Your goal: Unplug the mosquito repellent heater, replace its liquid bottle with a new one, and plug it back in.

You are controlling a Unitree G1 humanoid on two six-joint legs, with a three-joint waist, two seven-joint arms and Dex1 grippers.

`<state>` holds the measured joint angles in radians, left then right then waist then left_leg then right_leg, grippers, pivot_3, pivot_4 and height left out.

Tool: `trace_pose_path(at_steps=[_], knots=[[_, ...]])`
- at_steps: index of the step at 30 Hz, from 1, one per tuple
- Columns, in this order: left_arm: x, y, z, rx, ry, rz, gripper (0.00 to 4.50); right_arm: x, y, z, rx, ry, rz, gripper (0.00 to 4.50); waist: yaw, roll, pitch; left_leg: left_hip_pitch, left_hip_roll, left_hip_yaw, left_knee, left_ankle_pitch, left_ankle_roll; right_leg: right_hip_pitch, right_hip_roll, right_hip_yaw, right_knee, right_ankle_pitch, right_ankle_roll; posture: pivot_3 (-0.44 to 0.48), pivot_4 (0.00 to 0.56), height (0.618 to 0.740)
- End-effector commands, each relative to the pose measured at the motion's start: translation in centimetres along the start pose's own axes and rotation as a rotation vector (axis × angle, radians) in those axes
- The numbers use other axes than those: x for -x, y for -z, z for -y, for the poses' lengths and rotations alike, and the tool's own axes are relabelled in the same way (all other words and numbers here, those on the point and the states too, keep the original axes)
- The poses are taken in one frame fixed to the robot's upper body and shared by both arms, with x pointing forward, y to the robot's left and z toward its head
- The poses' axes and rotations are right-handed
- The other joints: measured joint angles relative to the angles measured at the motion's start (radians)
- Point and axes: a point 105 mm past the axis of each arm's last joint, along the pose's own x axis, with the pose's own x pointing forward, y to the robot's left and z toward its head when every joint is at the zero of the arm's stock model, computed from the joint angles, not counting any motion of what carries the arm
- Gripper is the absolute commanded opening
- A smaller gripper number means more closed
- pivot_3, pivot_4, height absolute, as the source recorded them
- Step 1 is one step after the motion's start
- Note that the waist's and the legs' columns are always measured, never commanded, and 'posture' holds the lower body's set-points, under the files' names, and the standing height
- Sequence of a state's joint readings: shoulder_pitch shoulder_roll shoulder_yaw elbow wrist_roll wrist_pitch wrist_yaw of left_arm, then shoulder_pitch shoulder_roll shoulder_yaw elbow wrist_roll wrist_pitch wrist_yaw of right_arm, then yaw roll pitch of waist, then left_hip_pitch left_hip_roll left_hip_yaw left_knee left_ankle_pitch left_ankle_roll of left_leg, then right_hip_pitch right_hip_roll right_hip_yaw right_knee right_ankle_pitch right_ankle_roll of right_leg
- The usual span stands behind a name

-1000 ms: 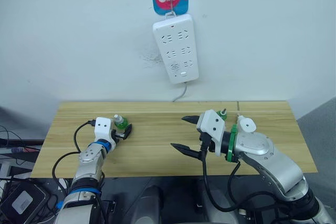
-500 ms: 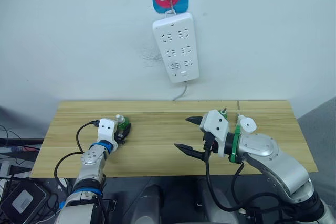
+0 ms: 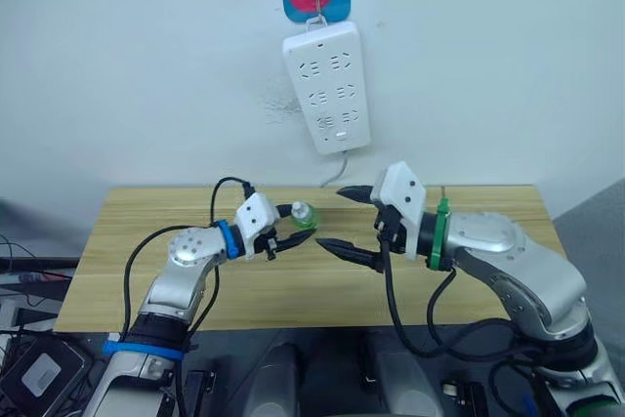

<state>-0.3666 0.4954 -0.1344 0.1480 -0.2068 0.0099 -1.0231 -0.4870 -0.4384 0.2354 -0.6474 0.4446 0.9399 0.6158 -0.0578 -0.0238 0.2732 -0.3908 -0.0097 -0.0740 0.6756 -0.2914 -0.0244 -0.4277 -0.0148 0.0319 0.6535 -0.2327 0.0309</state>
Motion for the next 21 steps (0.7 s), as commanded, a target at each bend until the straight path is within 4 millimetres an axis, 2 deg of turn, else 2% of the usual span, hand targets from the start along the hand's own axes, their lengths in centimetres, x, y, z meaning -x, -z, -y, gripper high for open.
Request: trace_pose_path(at_steps=[1, 4, 11, 17, 21], knots=[[-0.7, -2.3, 0.5, 0.008, 0.085, 0.031, 2.20, -0.6, -0.6, -0.2, 0.001, -0.013, 0.010, 4.50, -0.001, -0.001, -0.001, -0.002, 0.000, 0.000, 0.000, 0.000, 0.000, -0.003, 0.000, 0.000, 0.001, 0.000, 0.000, -0.117, 0.207, 0.740], [-1.0, -3.2, 0.8, 0.025, 0.118, 0.048, 2.20, -1.1, -0.3, -0.4, 0.001, -0.021, 0.002, 4.50, -0.002, 0.000, -0.002, -0.010, -0.001, 0.001, 0.002, 0.001, -0.002, -0.014, 0.000, 0.002, 0.008, 0.000, 0.000, -0.119, 0.204, 0.740], [-1.0, -3.4, 1.3, -0.010, 0.155, 0.053, 2.20, -2.2, 0.5, 0.6, 0.007, 0.049, 0.006, 4.50, -0.001, 0.000, -0.002, -0.010, -0.001, 0.002, 0.003, 0.001, -0.002, -0.014, 0.000, 0.002, 0.009, 0.000, 0.000, -0.112, 0.189, 0.740], [-1.1, -3.6, 1.6, -0.042, 0.175, 0.056, 2.20, -2.8, 1.2, 0.7, 0.009, 0.046, -0.003, 4.50, -0.001, 0.000, -0.003, -0.009, -0.001, 0.002, 0.003, 0.003, -0.005, -0.014, 0.000, 0.002, 0.010, 0.001, 0.000, -0.103, 0.183, 0.740], [-1.1, -3.9, 1.7, -0.037, 0.174, 0.071, 2.20, -3.0, 1.2, 0.6, 0.017, 0.037, 0.004, 3.21, -0.001, 0.000, -0.003, -0.009, -0.001, 0.002, 0.003, 0.003, -0.005, -0.014, 0.000, 0.002, 0.010, 0.001, 0.000, -0.098, 0.179, 0.740]])
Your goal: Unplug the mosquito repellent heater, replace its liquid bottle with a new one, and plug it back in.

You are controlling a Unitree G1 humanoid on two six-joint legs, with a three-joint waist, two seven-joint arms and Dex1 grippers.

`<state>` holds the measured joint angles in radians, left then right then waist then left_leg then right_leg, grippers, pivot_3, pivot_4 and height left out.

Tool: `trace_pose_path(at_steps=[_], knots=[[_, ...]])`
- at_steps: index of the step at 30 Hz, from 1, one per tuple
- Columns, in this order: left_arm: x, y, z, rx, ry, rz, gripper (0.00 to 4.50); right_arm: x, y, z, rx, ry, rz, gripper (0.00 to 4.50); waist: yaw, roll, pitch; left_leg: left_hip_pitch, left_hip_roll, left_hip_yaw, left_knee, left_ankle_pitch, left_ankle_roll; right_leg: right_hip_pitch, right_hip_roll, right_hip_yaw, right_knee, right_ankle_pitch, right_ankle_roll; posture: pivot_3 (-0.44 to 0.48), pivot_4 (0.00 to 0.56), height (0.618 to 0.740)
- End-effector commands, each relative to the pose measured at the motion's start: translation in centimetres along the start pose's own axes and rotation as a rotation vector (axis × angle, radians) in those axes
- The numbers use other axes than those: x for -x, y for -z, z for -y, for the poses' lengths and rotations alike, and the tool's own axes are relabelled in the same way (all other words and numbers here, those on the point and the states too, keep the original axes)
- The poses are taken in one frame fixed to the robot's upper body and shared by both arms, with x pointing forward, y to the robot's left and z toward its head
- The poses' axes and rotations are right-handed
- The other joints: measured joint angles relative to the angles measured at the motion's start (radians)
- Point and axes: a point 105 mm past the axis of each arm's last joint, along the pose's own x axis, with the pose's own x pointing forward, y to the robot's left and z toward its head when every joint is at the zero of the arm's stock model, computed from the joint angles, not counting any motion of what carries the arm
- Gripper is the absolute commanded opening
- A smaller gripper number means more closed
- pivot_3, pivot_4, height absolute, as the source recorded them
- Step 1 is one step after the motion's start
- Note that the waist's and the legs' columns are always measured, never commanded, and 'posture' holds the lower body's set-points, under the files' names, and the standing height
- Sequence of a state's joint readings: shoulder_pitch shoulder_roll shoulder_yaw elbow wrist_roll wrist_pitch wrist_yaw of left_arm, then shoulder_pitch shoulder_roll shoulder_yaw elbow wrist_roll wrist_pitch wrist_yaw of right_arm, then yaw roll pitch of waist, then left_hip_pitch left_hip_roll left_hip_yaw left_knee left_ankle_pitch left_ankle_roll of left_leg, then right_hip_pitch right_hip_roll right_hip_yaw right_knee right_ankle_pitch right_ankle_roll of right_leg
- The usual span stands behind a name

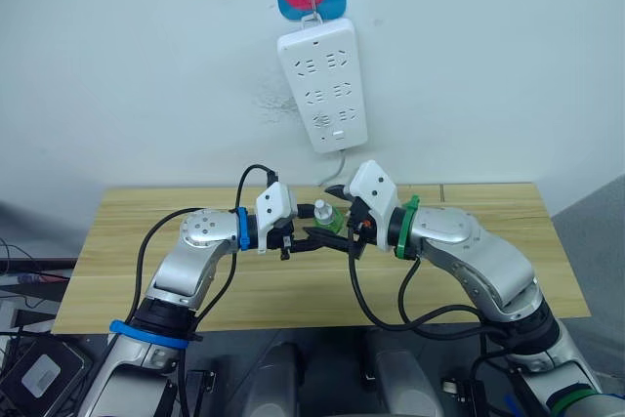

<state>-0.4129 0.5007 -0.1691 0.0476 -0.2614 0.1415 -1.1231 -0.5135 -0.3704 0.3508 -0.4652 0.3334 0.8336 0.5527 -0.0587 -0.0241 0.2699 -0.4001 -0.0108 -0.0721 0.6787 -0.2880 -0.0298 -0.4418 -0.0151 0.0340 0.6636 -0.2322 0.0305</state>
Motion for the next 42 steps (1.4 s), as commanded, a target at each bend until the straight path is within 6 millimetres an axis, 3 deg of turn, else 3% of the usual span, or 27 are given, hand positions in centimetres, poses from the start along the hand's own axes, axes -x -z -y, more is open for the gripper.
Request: trace_pose_path(at_steps=[1, 5, 6, 13, 20, 26, 37, 42], knots=[[-0.2, -1.5, 0.3, -0.053, 0.020, 0.035, 2.20, -0.1, -1.0, -0.6, 0.038, -0.025, 0.049, 2.86, 0.000, 0.000, 0.000, 0.000, 0.000, 0.000, 0.000, 0.000, 0.000, 0.000, 0.000, 0.000, 0.000, 0.000, 0.000, -0.098, 0.178, 0.740], [-0.1, -1.9, 0.3, -0.044, 0.022, 0.052, 2.20, -0.1, -0.9, -0.7, 0.050, -0.031, 0.050, 1.31, 0.000, 0.000, -0.003, 0.000, 0.000, 0.000, 0.000, 0.000, 0.000, 0.000, 0.000, 0.000, 0.001, 0.000, 0.000, -0.099, 0.174, 0.740], [-0.2, -2.1, 0.2, -0.034, 0.014, 0.065, 2.20, 0.0, -1.0, -0.7, 0.053, -0.029, 0.052, 1.13, 0.000, 0.000, -0.004, 0.000, 0.000, 0.000, 0.001, 0.000, 0.000, 0.000, 0.000, 0.000, 0.001, 0.000, 0.000, -0.099, 0.174, 0.740], [0.3, -2.9, 0.6, -0.001, 0.055, 0.114, 2.20, 0.5, -1.8, -0.1, 0.056, -0.002, 0.101, 1.12, 0.000, 0.000, -0.014, 0.000, 0.000, 0.000, 0.001, 0.000, -0.001, 0.000, 0.000, 0.000, 0.002, 0.000, 0.000, -0.103, 0.161, 0.740], [1.4, -1.4, -0.5, 0.011, 0.006, 0.044, 4.48, 1.8, -3.2, 1.4, 0.031, 0.062, 0.157, 1.12, 0.000, 0.000, -0.033, 0.001, 0.000, 0.001, 0.001, 0.001, -0.001, 0.000, 0.000, 0.001, 0.002, 0.001, 0.000, -0.112, 0.151, 0.740], [0.2, -3.8, -1.4, 0.096, -0.076, 0.176, 4.49, 2.0, -3.5, 1.6, -0.002, 0.098, 0.172, 1.12, -0.001, -0.001, -0.045, 0.001, 0.000, 0.001, 0.002, 0.000, 0.001, 0.000, 0.000, 0.002, 0.004, 0.001, 0.000, -0.117, 0.143, 0.740], [-0.9, -4.0, -1.4, 0.135, -0.051, 0.200, 4.49, 1.7, -3.8, 0.7, -0.044, 0.100, 0.186, 1.12, -0.013, -0.001, -0.060, 0.010, -0.001, 0.006, 0.003, 0.001, 0.000, 0.002, 0.002, 0.004, 0.016, 0.001, 0.000, -0.131, 0.136, 0.740], [-0.9, -4.1, -1.4, 0.154, -0.043, 0.218, 3.26, 1.7, -3.8, 0.6, -0.044, 0.098, 0.181, 1.12, -0.025, -0.002, -0.064, 0.011, -0.001, 0.006, 0.003, 0.001, 0.000, 0.002, 0.003, 0.005, 0.016, 0.001, -0.001, -0.133, 0.135, 0.740]])
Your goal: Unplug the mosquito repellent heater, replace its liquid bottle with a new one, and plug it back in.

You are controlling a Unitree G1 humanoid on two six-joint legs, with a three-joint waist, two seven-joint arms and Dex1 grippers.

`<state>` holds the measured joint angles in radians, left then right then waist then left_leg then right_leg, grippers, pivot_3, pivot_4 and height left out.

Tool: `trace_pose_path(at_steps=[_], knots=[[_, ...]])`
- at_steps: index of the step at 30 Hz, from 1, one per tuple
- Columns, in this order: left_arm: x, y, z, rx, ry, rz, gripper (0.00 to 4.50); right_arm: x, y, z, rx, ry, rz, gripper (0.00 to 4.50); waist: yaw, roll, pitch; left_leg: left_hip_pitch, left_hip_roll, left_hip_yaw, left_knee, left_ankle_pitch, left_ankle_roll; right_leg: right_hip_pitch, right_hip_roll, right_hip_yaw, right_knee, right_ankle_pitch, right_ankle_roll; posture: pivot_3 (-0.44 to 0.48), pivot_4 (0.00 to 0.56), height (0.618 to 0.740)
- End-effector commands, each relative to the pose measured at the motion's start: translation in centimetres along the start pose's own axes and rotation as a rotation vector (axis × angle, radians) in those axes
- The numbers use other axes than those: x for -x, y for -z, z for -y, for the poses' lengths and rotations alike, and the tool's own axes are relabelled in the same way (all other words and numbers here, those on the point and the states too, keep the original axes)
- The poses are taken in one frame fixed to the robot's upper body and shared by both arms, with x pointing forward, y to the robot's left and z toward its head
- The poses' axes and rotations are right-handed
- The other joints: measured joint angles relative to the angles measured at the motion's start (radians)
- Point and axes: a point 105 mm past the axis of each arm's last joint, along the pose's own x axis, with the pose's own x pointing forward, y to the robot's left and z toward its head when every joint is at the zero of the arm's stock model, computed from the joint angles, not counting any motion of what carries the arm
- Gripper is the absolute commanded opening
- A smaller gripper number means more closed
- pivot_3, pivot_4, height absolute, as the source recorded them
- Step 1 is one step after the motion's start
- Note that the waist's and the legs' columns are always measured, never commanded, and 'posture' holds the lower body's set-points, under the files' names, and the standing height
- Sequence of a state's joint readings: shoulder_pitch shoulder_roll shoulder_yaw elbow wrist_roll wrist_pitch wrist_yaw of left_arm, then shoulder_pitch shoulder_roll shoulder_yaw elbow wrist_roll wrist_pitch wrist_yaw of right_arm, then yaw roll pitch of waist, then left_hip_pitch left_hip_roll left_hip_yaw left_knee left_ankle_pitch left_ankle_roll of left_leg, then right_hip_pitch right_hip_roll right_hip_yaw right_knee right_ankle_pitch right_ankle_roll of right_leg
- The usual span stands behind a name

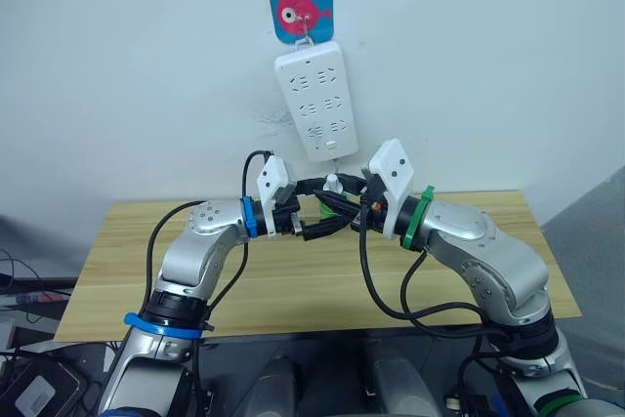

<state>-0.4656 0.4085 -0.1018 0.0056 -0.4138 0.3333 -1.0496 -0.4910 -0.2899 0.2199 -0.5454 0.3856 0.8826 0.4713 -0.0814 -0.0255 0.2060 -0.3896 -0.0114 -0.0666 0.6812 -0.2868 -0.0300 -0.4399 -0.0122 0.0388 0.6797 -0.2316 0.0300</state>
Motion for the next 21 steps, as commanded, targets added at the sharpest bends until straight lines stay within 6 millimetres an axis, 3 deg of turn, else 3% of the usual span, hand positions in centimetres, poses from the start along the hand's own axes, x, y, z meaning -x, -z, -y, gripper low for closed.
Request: trace_pose_path(at_steps=[1, 3, 4, 9, 13, 17, 21], knots=[[0.0, -0.9, 0.0, -0.014, 0.015, 0.034, 2.96, 0.3, -1.3, -0.6, 0.024, -0.015, 0.048, 1.12, -0.005, 0.000, 0.000, 0.000, 0.000, 0.000, 0.000, 0.000, 0.000, 0.000, 0.000, 0.000, 0.000, 0.000, 0.000, -0.133, 0.135, 0.740], [0.3, -0.9, 0.2, -0.010, 0.024, 0.030, 2.35, 0.4, -1.2, -0.6, 0.023, -0.015, 0.048, 1.11, -0.006, 0.000, 0.000, 0.000, 0.000, 0.000, 0.000, 0.000, 0.000, 0.000, 0.000, 0.000, 0.000, 0.000, 0.000, -0.133, 0.136, 0.740], [0.4, -0.9, 0.3, -0.007, 0.030, 0.026, 2.30, 0.4, -1.3, -0.6, 0.018, -0.014, 0.056, 1.11, -0.007, 0.000, 0.000, 0.000, 0.001, 0.000, 0.000, 0.000, 0.000, 0.000, 0.000, 0.000, 0.000, 0.000, 0.000, -0.133, 0.136, 0.740], [1.3, -1.2, 1.1, 0.022, 0.090, 0.003, 2.30, 0.7, -2.0, -1.4, 0.017, -0.131, 0.105, 1.11, -0.008, 0.000, -0.001, 0.000, 0.001, 0.000, 0.000, 0.000, 0.000, 0.000, 0.001, 0.001, 0.000, 0.000, 0.000, -0.125, 0.136, 0.740], [2.2, -1.9, 2.0, 0.009, 0.208, -0.047, 2.30, 1.7, -1.7, -2.7, 0.155, -0.421, 0.038, 1.11, -0.008, 0.000, -0.001, 0.000, 0.001, 0.000, 0.000, 0.000, 0.000, 0.000, 0.002, 0.001, 0.000, 0.000, 0.000, -0.101, 0.140, 0.740], [2.4, -2.1, 1.9, -0.029, 0.253, -0.065, 2.30, 3.1, -1.0, -2.6, 0.240, -0.664, -0.065, 1.11, -0.006, 0.000, -0.001, 0.006, 0.001, 0.002, -0.001, 0.000, 0.000, 0.005, 0.008, 0.001, -0.002, 0.000, 0.000, -0.092, 0.143, 0.740], [2.0, -1.7, 2.1, -0.060, 0.265, -0.061, 2.30, 3.1, -1.2, -1.7, 0.227, -0.678, -0.093, 1.11, -0.005, 0.000, -0.001, 0.006, 0.003, 0.002, -0.001, 0.000, 0.001, 0.005, 0.008, 0.002, -0.001, 0.000, 0.000, -0.094, 0.143, 0.740]])
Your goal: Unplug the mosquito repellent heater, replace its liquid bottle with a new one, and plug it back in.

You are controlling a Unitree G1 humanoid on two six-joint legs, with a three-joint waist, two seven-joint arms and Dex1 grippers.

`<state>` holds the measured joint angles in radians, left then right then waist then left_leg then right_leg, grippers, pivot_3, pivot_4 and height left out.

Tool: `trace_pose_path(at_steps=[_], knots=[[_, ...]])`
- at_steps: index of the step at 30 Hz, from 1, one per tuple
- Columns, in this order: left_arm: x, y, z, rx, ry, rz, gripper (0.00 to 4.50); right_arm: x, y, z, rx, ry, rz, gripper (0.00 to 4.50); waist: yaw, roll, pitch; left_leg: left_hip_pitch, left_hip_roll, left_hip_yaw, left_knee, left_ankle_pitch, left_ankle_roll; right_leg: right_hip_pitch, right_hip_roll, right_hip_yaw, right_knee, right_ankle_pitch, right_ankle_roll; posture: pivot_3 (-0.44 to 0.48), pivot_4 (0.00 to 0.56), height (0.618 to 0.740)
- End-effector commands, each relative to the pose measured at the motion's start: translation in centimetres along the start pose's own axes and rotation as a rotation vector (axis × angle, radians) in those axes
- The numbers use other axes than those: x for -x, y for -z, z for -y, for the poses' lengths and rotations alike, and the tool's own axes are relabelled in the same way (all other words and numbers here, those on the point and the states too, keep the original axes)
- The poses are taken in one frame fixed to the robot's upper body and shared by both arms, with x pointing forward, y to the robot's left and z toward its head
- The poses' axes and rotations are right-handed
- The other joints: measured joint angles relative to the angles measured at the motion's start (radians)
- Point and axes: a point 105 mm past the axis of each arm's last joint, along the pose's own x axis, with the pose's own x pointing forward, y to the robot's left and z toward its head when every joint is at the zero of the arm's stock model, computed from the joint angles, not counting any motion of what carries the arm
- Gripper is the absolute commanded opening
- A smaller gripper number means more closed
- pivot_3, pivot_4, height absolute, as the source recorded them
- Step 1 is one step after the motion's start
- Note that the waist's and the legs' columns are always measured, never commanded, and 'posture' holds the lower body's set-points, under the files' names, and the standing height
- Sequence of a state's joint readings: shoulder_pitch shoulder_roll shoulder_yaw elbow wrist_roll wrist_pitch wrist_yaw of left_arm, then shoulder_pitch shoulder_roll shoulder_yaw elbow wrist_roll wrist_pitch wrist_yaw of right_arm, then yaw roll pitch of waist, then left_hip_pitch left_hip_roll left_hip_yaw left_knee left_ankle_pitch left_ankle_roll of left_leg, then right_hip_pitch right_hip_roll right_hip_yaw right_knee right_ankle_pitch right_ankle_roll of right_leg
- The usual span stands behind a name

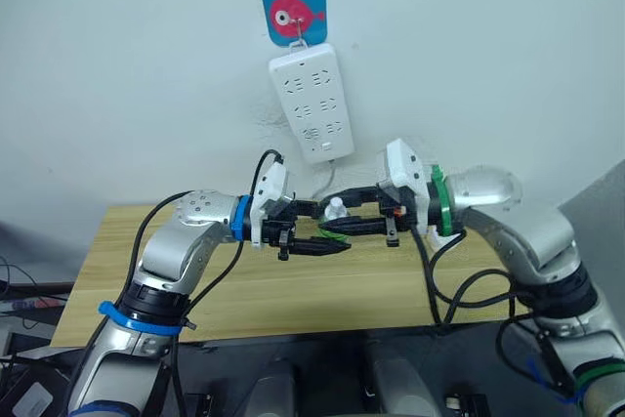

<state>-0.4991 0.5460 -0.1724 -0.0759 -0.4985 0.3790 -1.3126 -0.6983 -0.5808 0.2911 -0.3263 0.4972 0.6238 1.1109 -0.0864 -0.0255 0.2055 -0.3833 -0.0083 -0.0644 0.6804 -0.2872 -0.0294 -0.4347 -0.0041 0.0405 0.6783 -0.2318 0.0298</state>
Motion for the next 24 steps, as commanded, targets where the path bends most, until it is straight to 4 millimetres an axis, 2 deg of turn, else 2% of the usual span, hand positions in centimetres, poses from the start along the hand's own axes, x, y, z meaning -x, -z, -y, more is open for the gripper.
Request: trace_pose_path(at_steps=[1, 4, 7, 10, 13, 16, 18, 24], knots=[[1.2, -0.3, -1.1, -0.020, -0.079, 0.016, 2.30, 0.5, -0.2, -0.3, 0.011, -0.040, -0.002, 1.46, 0.000, 0.000, 0.000, 0.000, 0.000, 0.000, 0.000, 0.000, 0.000, 0.000, 0.000, 0.000, 0.000, 0.000, 0.000, -0.094, 0.143, 0.740], [0.9, -0.2, -1.1, -0.033, -0.089, 0.025, 2.30, 1.1, -0.1, 0.5, 0.019, 0.030, -0.005, 2.36, 0.001, 0.000, 0.000, 0.000, 0.000, 0.000, 0.000, 0.000, 0.000, -0.001, -0.002, 0.001, 0.001, 0.000, 0.000, -0.104, 0.144, 0.740], [0.7, 0.3, -1.0, -0.009, -0.121, 0.038, 2.30, 2.7, -0.6, 1.6, 0.026, 0.201, 0.021, 3.40, 0.001, 0.000, 0.000, 0.000, 0.000, 0.000, 0.000, 0.000, 0.000, -0.001, -0.003, 0.001, 0.001, 0.000, 0.000, -0.122, 0.150, 0.740], [0.4, 0.8, -0.8, 0.027, -0.166, 0.066, 2.30, 4.7, -0.7, 1.8, -0.008, 0.366, 0.044, 3.44, 0.002, 0.000, 0.000, -0.001, 0.000, 0.000, 0.000, 0.000, 0.000, -0.002, -0.004, 0.001, 0.001, 0.000, 0.000, -0.128, 0.152, 0.740], [0.0, 1.0, -1.5, 0.014, -0.247, 0.089, 2.30, 5.2, -0.9, 0.5, -0.035, 0.457, 0.059, 3.44, 0.005, 0.000, 0.000, -0.001, 0.000, -0.001, 0.000, 0.000, 0.000, -0.001, -0.005, 0.001, 0.000, 0.000, 0.000, -0.135, 0.155, 0.740], [-0.2, 1.0, -2.4, -0.005, -0.324, 0.106, 2.30, 4.5, -1.5, -0.5, -0.054, 0.538, 0.104, 3.44, 0.004, 0.000, 0.000, 0.000, 0.000, 0.000, 0.001, 0.000, 0.000, -0.001, -0.004, 0.002, 0.001, 0.000, 0.000, -0.142, 0.156, 0.740], [-0.7, 0.9, -2.8, -0.025, -0.359, 0.120, 2.30, 3.2, -1.4, -0.8, -0.064, 0.613, 0.121, 3.44, -0.001, 0.000, 0.000, 0.000, 0.001, 0.000, 0.000, 0.000, 0.000, -0.001, -0.003, 0.002, 0.002, 0.000, 0.000, -0.142, 0.156, 0.740], [-1.5, 0.5, -3.2, -0.080, -0.379, 0.134, 2.30, 1.1, -0.1, -0.2, -0.085, 0.735, 0.088, 3.44, -0.004, 0.000, -0.001, 0.001, 0.001, 0.001, 0.000, 0.000, 0.000, -0.001, -0.002, 0.003, 0.002, 0.000, 0.000, -0.169, 0.157, 0.740]])
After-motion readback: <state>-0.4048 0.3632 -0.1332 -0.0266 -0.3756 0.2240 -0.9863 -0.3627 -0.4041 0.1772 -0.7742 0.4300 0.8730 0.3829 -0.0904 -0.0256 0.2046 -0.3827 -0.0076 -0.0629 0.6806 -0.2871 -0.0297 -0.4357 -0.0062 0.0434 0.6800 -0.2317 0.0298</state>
